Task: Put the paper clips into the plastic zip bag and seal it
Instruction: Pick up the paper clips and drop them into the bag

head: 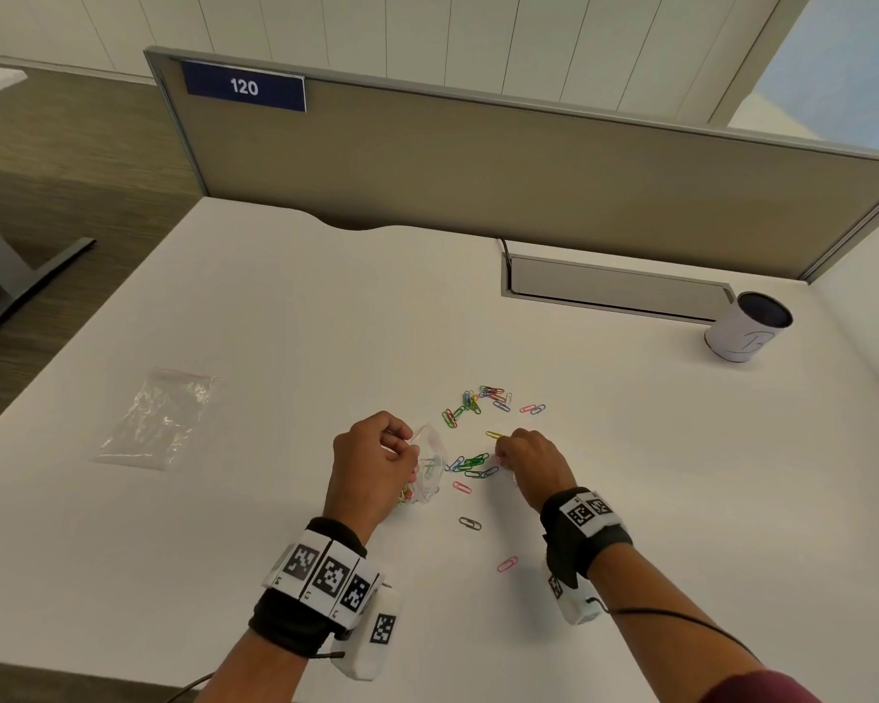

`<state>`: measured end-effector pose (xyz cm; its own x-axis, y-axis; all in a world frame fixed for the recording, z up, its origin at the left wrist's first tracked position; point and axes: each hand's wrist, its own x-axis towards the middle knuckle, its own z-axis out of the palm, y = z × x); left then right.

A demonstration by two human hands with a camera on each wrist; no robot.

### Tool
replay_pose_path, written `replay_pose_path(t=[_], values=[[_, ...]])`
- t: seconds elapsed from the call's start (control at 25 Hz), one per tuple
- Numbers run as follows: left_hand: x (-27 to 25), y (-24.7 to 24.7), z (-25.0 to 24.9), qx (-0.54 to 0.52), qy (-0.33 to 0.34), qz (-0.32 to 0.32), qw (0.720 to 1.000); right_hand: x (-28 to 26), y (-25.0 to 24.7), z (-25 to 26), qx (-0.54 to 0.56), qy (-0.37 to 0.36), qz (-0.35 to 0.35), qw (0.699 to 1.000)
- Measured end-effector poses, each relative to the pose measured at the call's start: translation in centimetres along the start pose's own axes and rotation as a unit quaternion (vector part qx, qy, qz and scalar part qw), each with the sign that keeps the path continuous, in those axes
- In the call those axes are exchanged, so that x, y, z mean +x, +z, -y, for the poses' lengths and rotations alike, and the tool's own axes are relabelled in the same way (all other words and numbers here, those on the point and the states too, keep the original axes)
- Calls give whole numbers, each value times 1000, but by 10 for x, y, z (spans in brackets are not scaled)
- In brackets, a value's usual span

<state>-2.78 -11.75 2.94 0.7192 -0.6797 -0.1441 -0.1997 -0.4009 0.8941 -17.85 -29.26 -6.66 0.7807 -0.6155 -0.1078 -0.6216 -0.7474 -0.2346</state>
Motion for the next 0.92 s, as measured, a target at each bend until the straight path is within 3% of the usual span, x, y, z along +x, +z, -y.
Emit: replay_pose_path(t=[0.16, 0.28, 0.36, 0.48, 0.56, 0.68, 0.84, 0.92], values=[[0, 0, -1, 0, 0, 0, 1000, -1, -3, 2, -47, -13, 17, 999], [1, 0, 0, 2, -3, 0, 1000, -2, -16, -2, 140, 115, -40, 983], [1, -1, 1, -1, -5, -1, 1000, -4, -29, 2, 337, 177, -81, 921], [2, -2, 2, -6, -2, -5, 1000, -14, -57, 29, 591, 140, -81, 790], [2, -2, 0, -2, 1, -4, 1000, -17, -70, 53, 641, 83, -44, 762], [2, -3, -1, 3, 10, -5, 1000, -14, -72, 85, 606, 38, 30, 794], [1, -5, 1, 11, 15, -13, 1000, -7, -61, 110, 374, 23, 27, 927], [2, -7, 4, 13, 12, -21, 1000, -7, -62, 118, 307, 4, 38, 951]])
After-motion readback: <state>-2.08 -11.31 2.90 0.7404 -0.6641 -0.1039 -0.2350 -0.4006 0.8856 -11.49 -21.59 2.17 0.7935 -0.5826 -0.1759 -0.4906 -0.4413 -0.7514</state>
